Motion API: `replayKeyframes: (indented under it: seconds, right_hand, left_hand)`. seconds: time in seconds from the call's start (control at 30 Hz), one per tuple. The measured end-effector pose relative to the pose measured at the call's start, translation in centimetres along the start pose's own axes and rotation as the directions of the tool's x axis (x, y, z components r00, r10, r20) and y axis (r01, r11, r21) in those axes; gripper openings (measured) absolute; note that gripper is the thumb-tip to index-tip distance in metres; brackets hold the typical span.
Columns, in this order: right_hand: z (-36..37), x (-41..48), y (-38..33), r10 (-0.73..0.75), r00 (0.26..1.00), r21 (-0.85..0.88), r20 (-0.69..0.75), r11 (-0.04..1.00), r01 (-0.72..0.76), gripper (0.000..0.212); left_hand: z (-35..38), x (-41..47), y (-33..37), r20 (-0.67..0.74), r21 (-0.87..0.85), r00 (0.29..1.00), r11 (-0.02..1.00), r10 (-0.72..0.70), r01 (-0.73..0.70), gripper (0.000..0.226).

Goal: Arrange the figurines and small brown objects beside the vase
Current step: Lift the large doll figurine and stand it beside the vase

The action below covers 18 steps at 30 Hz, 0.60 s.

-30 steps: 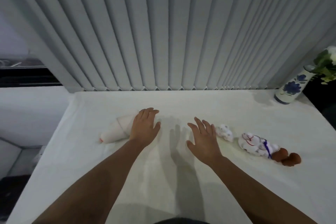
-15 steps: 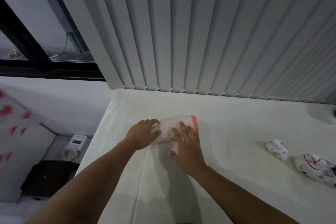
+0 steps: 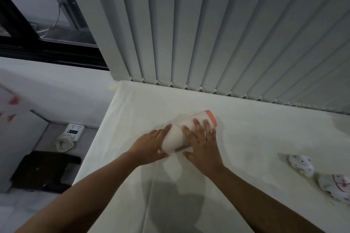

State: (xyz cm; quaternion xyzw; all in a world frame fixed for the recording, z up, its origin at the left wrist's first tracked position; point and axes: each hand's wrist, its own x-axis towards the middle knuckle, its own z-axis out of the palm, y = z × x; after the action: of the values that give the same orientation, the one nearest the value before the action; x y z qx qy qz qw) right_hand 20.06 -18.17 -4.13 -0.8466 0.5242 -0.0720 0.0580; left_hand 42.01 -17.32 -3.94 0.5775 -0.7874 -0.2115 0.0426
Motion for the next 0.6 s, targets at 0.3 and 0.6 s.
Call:
replayKeyframes:
  seconds: [0.3,0.6]
  right_hand:
    - [0.4,1.2,1.6,-0.087,0.992,0.063,-0.093,0.994,0.093,0.082]
    - [-1.9,2.4,4.3,-0.124,0.991,0.246,0.055,0.963,0.107,0.084]
  left_hand:
    - [1.1,0.8,-2.3,-0.141,0.172,0.935,0.938,0.325,-0.3,0.083]
    - [0.5,4.1,-1.5,-0.071,0.157,0.94,0.934,0.334,-0.32,0.101]
